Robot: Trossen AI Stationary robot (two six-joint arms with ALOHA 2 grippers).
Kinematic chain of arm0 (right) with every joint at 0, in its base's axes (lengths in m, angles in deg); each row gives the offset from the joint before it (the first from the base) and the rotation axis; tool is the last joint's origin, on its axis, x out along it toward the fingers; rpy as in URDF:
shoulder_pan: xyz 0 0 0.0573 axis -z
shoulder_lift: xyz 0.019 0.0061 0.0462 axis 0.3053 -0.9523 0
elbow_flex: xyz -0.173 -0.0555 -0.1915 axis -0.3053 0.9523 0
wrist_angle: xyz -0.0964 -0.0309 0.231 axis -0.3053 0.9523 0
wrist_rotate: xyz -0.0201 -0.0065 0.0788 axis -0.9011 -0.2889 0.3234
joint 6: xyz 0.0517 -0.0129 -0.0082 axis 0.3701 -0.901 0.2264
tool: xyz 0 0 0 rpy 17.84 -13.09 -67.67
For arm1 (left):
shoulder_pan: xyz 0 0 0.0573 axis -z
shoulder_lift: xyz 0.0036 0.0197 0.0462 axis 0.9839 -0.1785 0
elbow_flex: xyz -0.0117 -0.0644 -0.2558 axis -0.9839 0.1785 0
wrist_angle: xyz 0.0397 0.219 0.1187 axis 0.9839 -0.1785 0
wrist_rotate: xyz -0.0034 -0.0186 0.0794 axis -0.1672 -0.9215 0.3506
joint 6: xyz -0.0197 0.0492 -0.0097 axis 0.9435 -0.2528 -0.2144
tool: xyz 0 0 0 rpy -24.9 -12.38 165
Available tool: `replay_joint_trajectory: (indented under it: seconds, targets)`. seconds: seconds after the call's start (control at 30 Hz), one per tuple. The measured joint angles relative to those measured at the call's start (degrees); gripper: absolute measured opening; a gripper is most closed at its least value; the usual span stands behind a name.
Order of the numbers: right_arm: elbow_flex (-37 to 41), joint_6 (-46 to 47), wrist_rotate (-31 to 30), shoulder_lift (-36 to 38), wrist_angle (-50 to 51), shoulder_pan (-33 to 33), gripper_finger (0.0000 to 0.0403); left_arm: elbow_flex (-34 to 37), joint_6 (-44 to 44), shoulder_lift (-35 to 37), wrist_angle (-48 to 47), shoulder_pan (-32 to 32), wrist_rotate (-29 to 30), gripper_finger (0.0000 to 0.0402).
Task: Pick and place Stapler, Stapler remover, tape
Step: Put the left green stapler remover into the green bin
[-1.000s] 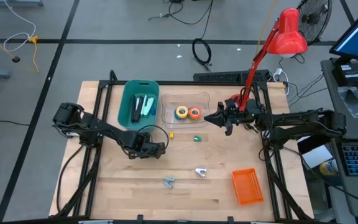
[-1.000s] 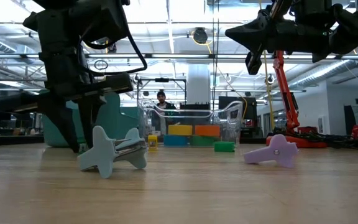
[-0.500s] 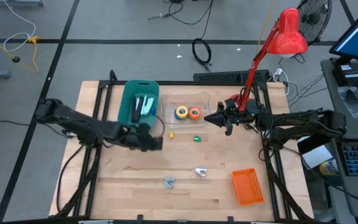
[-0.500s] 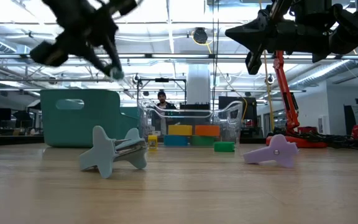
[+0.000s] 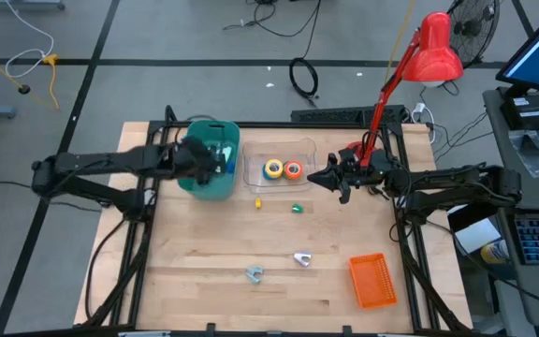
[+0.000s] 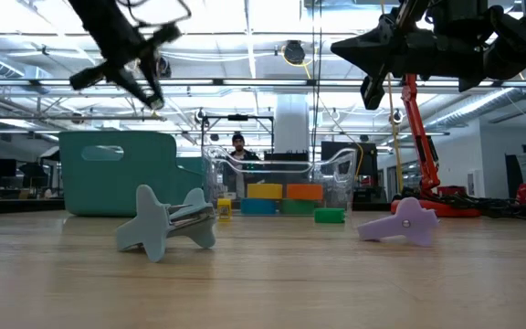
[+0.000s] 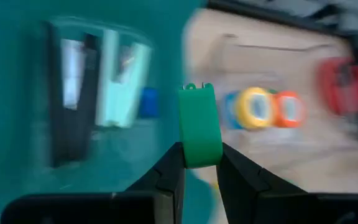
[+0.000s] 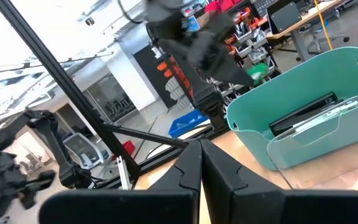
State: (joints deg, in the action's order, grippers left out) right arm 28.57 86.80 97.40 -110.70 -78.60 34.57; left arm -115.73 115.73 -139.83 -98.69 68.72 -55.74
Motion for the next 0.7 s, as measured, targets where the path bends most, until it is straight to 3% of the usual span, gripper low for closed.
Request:
replay_joint_trajectory:
  seconds: [0.27,0.4,0.7]
  targets:
    - [0.0,0.3,-0.1,0.0,-0.1,0.0,0.0000,0.1,-13.7,-6.2,-5.7,-13.7,-12.6,0.0075]
    - [0.0,0.3,-0.1,0.0,-0.1,0.0,0.0000,0.1,-20.3,-10.6,-9.6,-16.3,-17.2,0.0079]
    - [0.0,0.3,-0.2,0.0,-0.1,0.1,0.0000,0.1,-33.6,-14.8,-11.0,-18.5,-20.9,0.0077]
